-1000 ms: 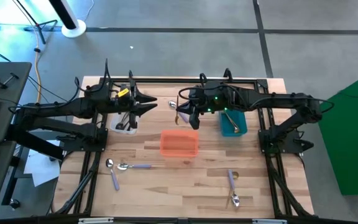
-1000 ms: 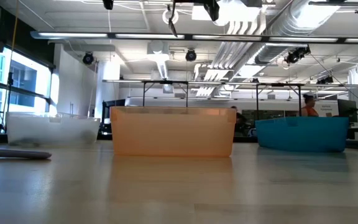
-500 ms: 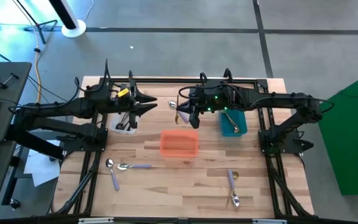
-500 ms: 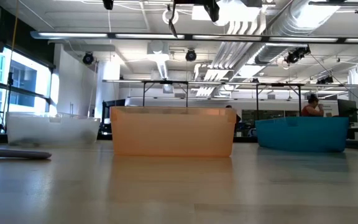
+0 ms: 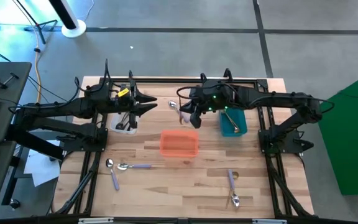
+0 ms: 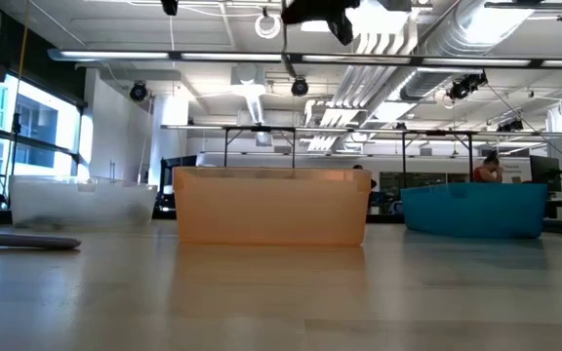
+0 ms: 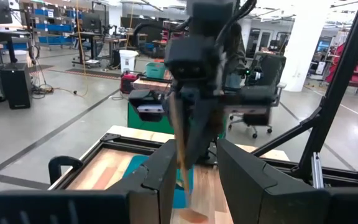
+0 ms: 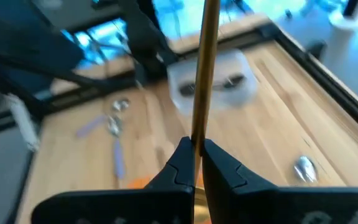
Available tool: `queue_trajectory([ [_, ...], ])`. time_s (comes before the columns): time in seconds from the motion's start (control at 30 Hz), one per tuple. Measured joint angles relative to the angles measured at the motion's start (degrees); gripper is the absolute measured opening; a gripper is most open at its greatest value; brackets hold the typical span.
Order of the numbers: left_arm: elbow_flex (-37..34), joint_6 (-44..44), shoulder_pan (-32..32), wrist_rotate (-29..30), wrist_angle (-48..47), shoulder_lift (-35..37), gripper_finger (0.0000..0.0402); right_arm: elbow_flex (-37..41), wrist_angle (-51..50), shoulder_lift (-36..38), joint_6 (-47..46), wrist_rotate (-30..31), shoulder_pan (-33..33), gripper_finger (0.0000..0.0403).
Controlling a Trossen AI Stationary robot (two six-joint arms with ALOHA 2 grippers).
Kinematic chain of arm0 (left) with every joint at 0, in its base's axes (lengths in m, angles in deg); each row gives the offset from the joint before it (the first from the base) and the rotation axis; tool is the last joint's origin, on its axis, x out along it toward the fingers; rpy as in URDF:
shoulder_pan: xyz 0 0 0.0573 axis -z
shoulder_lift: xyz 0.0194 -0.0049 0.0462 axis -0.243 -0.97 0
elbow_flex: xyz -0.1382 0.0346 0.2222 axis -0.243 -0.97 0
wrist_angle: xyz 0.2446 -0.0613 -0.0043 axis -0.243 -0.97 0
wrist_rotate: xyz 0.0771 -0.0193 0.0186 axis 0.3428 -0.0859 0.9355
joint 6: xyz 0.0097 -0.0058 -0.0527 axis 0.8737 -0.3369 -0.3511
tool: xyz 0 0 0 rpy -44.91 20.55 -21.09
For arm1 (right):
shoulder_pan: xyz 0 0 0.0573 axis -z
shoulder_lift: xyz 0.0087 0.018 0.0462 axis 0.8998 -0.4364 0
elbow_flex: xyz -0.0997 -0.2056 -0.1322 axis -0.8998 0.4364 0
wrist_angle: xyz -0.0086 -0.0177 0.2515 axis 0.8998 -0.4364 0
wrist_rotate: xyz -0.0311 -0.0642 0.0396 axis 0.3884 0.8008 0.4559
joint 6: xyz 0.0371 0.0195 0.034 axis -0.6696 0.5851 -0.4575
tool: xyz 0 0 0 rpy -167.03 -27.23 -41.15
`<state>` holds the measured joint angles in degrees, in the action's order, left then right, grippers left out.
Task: Sort silverware by color (type)
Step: Put the right gold spoon into the blue bin
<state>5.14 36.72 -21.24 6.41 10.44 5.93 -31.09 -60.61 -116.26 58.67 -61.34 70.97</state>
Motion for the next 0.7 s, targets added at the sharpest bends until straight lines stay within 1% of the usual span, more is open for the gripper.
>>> queue_trajectory([
  [0.23, 0.0, 0.0, 0.0, 0.0, -0.4, 0.0, 0.0106, 0.0, -14.0, 0.0, -0.2, 0.3, 2.7, 0.0000],
  [0.4, 0.0, 0.0, 0.0, 0.0, -0.4, 0.0, 0.0106, 0.1, -24.4, 0.5, -0.5, 1.3, 3.3, 0.0000],
  [0.57, 0.0, 2.8, 0.0, 0.9, -0.4, 0.0, 0.0106, 0.2, -32.8, 3.5, -1.0, 5.0, 3.5, 0.0000],
  [0.7, 0.0, 3.9, 0.0, 2.4, -0.4, 0.0, 0.0106, 0.2, -36.9, 6.6, -1.8, 5.6, 4.5, 0.0000],
])
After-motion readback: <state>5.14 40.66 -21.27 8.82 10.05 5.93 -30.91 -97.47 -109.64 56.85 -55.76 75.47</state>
